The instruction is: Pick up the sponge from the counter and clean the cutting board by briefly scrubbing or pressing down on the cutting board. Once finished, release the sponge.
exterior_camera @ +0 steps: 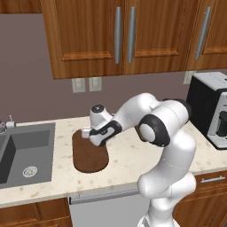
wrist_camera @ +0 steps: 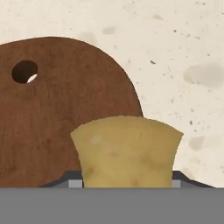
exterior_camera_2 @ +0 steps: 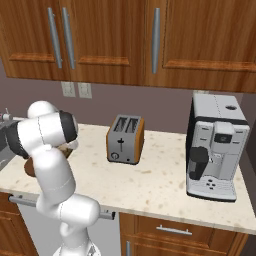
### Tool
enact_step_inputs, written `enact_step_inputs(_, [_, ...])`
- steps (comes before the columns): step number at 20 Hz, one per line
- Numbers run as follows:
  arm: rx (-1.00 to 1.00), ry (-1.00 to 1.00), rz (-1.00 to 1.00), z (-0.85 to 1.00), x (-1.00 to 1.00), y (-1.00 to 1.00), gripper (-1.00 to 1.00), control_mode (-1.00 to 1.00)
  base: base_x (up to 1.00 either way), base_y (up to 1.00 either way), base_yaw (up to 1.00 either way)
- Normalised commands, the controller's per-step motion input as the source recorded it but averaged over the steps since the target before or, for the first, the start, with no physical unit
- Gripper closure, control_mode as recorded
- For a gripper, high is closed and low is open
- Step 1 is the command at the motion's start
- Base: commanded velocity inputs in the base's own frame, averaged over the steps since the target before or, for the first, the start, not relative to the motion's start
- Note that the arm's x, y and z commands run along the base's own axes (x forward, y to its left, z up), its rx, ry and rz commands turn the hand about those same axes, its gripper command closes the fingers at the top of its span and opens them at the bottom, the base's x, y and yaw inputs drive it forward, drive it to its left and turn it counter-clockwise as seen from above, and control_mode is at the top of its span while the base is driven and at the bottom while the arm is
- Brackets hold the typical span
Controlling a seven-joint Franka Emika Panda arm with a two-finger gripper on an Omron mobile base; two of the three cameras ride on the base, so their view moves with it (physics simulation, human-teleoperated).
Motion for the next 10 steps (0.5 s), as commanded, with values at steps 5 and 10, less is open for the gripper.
enact_step_inputs(5, [0.00,0.00,-0.07,0.00,0.41,0.36,1.00,-1.00,0.00,0.00,0.00])
enact_step_inputs(10, [0.00,0.00,-0.07,-0.09,0.14,0.47,1.00,-1.00,0.00,0.00,0.00])
